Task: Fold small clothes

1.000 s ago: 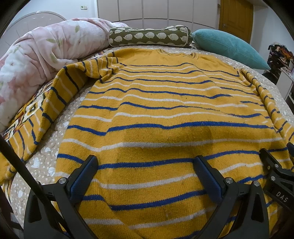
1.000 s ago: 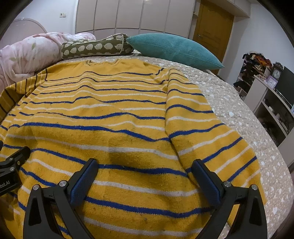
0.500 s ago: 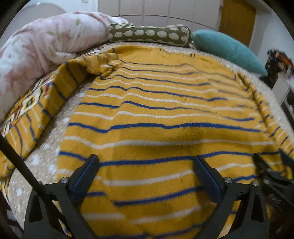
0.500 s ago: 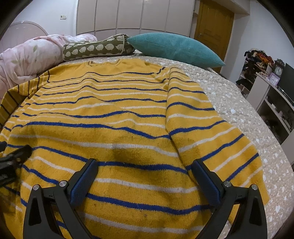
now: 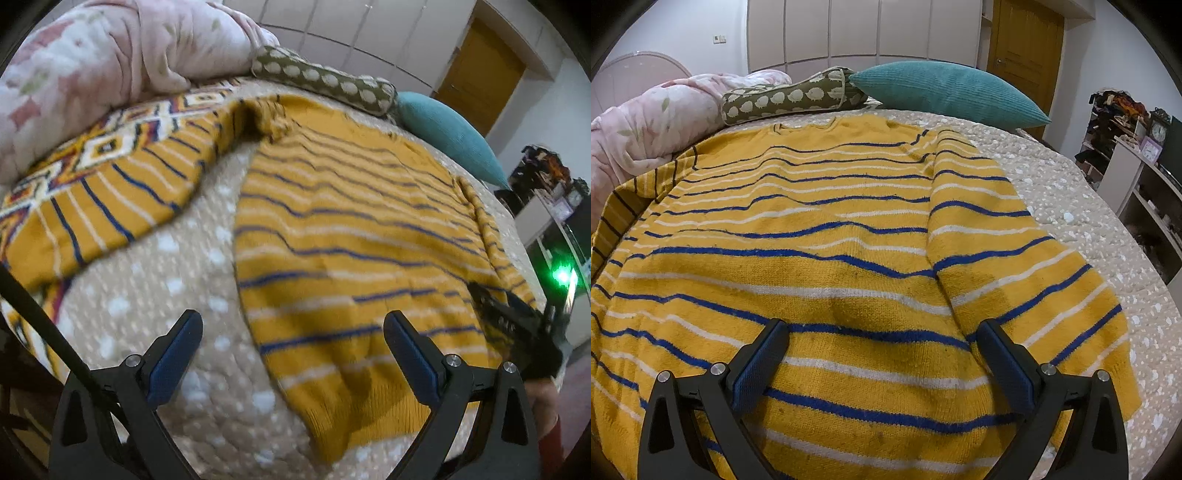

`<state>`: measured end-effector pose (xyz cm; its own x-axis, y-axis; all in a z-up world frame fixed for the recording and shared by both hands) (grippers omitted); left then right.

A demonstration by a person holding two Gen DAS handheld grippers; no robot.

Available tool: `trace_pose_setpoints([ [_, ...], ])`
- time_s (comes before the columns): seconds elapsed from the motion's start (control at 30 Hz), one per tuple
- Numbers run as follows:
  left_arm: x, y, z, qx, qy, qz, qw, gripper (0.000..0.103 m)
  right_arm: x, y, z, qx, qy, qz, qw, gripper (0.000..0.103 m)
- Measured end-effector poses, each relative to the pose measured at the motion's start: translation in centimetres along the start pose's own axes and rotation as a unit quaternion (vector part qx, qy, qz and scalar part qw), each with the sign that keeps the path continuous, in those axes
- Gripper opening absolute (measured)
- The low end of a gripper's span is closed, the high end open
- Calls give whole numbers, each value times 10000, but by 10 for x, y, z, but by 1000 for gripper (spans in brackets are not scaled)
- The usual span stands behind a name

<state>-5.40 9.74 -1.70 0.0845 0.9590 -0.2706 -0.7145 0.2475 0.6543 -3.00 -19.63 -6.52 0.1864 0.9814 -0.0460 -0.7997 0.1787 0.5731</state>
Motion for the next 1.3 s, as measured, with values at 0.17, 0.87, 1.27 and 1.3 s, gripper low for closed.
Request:
trace_pose_setpoints([
  [0.17,-22,1,-17,97,55,-426,9990,84,0,0,0,28,-43,101,9999,103],
  [0.87,-8,40,-21,70,-217,-151,9996,10,-182,68,-26,485,-1890,-91,9807,67],
  [1.27,-3,37,-20,88,-76,-211,9997,11,-235,77,5,269,-1336,-1797,9742,8],
  [1.3,-4,37,-20,90,-76,-212,9997,11,-248,83,6,261,-1228,-2350,9639,13],
])
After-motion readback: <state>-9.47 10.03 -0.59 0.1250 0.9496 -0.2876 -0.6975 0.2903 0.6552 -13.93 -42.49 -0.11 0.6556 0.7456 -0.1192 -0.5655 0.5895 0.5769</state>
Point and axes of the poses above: each gripper's, at about its wrist camera, not at the fingertips, and y roughly against the way its jaws point, x to its left, z to its top, the point moved 5 cm from there along -y, roughly the way its jaws point, and after that the axes turned 11 degrees about -x, right-handed, at the moved point
